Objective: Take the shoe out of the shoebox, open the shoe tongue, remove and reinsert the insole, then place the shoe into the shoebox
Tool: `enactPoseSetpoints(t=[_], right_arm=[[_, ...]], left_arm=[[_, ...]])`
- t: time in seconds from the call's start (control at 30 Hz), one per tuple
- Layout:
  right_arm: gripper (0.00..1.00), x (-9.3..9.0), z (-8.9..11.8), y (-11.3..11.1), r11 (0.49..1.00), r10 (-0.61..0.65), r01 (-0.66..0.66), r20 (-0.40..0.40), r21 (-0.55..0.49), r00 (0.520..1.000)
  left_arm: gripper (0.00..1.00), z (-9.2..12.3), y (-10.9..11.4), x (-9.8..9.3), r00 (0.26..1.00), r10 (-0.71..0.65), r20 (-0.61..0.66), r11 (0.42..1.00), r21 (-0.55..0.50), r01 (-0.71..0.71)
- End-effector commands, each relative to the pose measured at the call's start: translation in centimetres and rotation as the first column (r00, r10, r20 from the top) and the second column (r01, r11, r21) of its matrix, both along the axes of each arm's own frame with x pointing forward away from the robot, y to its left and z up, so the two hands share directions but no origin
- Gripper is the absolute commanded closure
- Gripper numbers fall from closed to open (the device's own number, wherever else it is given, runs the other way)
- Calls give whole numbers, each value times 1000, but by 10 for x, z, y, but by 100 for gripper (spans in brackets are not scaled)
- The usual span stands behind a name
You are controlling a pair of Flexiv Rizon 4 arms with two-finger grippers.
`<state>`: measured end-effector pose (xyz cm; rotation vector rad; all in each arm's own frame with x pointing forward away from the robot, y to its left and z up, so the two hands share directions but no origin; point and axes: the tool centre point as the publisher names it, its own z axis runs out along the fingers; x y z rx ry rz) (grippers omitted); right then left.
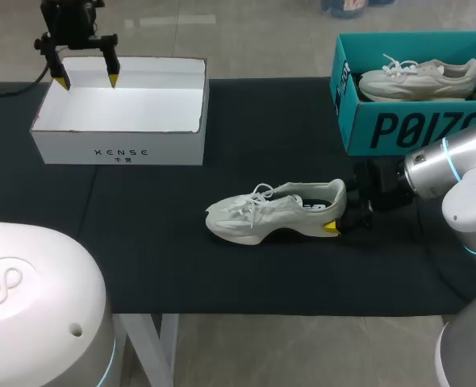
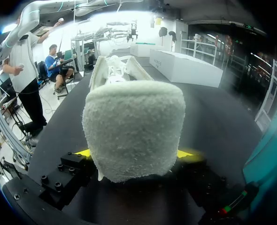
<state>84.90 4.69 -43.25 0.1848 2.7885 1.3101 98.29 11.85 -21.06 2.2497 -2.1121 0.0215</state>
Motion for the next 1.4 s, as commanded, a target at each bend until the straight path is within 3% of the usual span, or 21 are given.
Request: enactPoseSetpoints(t=[0.03,0.2,0.33,0.8,1.1,1.4], right_arm=[[100,4,-5,3,1000,-2,2,0,-5,1000],[100,4,-5,3,1000,-2,2,0,-5,1000],[100,4,-5,3,1000,-2,2,0,-5,1000],[100,4,-5,3,1000,-2,2,0,-5,1000],[100,4,-5,3,1000,-2,2,0,-5,1000],[100,4,-5,3,1000,-2,2,0,-5,1000]], left_arm=[[0,-17,-27,-18,1000,21,21,1000,22,-22],[0,-25,-52,-35,998,51,31,997,62,-53],[0,-30,-78,-48,999,15,45,999,33,-16],[0,-80,-181,-90,1000,-18,5,998,68,17],[0,-89,-222,-110,997,-64,31,997,38,63],[0,-99,-267,-128,992,-96,82,993,76,90]])
